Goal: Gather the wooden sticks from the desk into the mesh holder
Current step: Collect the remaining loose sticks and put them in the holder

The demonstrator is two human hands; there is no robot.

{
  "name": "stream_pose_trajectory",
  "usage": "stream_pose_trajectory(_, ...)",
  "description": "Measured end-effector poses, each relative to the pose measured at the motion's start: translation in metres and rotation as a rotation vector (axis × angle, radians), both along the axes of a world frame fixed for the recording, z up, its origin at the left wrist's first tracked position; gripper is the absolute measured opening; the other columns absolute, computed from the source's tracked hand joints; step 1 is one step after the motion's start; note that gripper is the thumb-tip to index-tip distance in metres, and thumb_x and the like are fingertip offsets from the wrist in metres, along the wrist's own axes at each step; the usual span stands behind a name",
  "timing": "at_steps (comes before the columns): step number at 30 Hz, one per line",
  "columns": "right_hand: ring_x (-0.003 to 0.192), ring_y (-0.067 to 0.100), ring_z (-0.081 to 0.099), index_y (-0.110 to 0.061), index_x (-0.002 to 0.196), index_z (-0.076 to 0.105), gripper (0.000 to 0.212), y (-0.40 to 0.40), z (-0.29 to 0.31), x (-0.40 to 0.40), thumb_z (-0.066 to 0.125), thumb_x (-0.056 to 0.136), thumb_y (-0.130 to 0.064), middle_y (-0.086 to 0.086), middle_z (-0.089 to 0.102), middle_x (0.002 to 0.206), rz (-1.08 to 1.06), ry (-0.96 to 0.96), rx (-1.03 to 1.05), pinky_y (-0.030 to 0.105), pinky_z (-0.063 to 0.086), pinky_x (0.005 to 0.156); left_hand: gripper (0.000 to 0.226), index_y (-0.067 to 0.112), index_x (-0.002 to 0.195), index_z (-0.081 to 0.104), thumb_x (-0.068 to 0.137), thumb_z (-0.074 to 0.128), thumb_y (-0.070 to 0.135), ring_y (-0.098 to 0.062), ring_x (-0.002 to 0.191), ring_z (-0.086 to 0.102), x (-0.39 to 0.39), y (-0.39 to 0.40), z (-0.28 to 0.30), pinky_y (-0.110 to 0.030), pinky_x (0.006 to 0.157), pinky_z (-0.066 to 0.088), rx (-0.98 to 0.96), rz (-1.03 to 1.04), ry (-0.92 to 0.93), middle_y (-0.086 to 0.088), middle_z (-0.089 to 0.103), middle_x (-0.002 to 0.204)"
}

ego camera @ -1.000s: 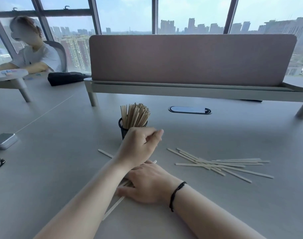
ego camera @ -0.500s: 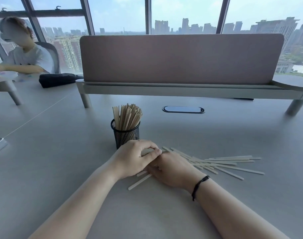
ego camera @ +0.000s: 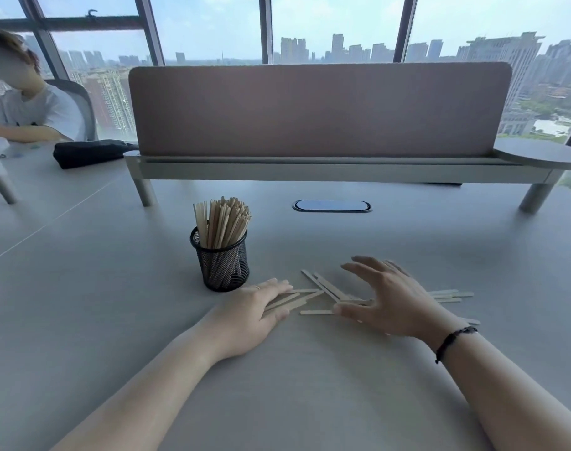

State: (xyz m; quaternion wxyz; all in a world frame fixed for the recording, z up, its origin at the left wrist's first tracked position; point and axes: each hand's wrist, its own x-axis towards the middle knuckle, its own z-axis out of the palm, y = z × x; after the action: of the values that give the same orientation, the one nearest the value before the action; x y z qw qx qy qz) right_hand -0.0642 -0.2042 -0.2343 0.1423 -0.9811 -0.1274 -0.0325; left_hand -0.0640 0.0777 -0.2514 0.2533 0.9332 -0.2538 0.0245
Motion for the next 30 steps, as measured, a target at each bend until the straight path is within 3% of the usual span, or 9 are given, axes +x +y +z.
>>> stream_pose_trajectory(3, 0.147, 0.014, 0.027, -0.042, 0.149, 0.038, 0.101, -0.013, -0.007, -0.001, 0.047, 0.063, -0.094, -0.018, 0.027, 0.16, -0.008, 0.11, -0.002, 0.03, 0.022, 0.117, 0.032, 0.028, 0.128, 0.065, 0.096, 0.065, 0.027, 0.004, 0.115, 0.059, 0.001, -0.007, 0.003, -0.016, 0.1, 0.044, -0.096, 0.014, -0.033, 0.016, 0.068, 0.124)
stream_pose_trajectory(7, 0.147, 0.008, 0.025, -0.047, 0.139, 0.05, 0.064, -0.004, -0.01, 0.006, 0.054, 0.082, -0.075, -0.02, 0.035, 0.157, 0.051, 0.071, 0.07, 0.026, 0.02, 0.116, 0.022, 0.028, 0.112, 0.072, 0.091, 0.07, 0.022, 0.003, 0.094, 0.068, 0.002, -0.01, 0.0, -0.028, 0.086, 0.054, -0.161, -0.004, -0.051, 0.015, 0.075, 0.102)
stream_pose_trajectory(10, 0.146, 0.006, 0.028, -0.048, 0.136, 0.053, 0.051, -0.002, -0.009, 0.009, 0.053, 0.089, -0.067, -0.019, 0.039, 0.155, 0.067, 0.049, 0.082, 0.024, 0.021, 0.115, 0.021, 0.025, 0.111, 0.074, 0.09, 0.069, 0.02, 0.002, 0.097, 0.069, 0.001, -0.011, -0.006, -0.029, 0.089, 0.055, -0.207, -0.015, -0.066, 0.012, 0.076, 0.105)
stream_pose_trajectory(14, 0.149, 0.006, 0.022, -0.051, 0.137, 0.051, 0.049, 0.003, -0.01, 0.01, 0.052, 0.09, -0.064, -0.02, 0.037, 0.156, 0.118, 0.074, 0.053, 0.024, 0.014, 0.116, 0.021, 0.019, 0.109, 0.076, 0.091, 0.068, 0.025, -0.002, 0.107, 0.069, 0.002, -0.021, -0.009, -0.029, 0.091, 0.054, -0.254, -0.07, -0.111, 0.01, 0.076, 0.11)
stream_pose_trajectory(18, 0.149, 0.007, 0.022, -0.049, 0.137, 0.052, 0.048, 0.008, -0.011, 0.008, 0.052, 0.091, -0.064, -0.019, 0.037, 0.156, 0.17, 0.091, 0.066, 0.027, 0.013, 0.118, 0.016, 0.024, 0.107, 0.076, 0.092, 0.069, 0.025, -0.003, 0.101, 0.07, 0.005, -0.032, -0.009, -0.034, 0.086, 0.056, -0.262, -0.139, -0.104, 0.009, 0.077, 0.106)
stream_pose_trajectory(21, 0.146, 0.002, 0.024, -0.044, 0.137, 0.054, 0.056, 0.01, -0.011, 0.008, 0.046, 0.089, -0.071, -0.022, 0.04, 0.153, 0.145, 0.078, 0.11, 0.025, 0.015, 0.117, 0.013, 0.026, 0.105, 0.075, 0.093, 0.069, 0.026, -0.007, 0.096, 0.072, 0.007, -0.036, -0.009, -0.036, 0.082, 0.056, -0.271, -0.179, -0.113, 0.007, 0.077, 0.102)
stream_pose_trajectory(26, 0.14, -0.002, 0.033, -0.041, 0.139, 0.052, 0.083, 0.02, -0.01, 0.009, 0.05, 0.071, -0.088, -0.024, 0.044, 0.149, 0.183, 0.048, 0.074, 0.028, 0.023, 0.118, 0.013, 0.018, 0.104, 0.074, 0.092, 0.067, 0.018, -0.005, 0.092, 0.069, 0.009, -0.044, -0.01, -0.026, 0.082, 0.053, -0.285, -0.222, -0.186, 0.006, 0.075, 0.099)
stream_pose_trajectory(30, 0.132, 0.008, 0.046, -0.042, 0.143, 0.044, 0.097, 0.017, -0.005, 0.006, 0.052, 0.062, -0.094, -0.021, 0.05, 0.144, 0.105, 0.015, 0.12, 0.031, 0.038, 0.109, 0.034, 0.019, 0.112, 0.07, 0.096, 0.056, 0.046, -0.008, 0.11, 0.065, 0.008, -0.042, -0.007, -0.037, 0.091, 0.052, -0.332, -0.138, -0.212, 0.007, 0.072, 0.113)
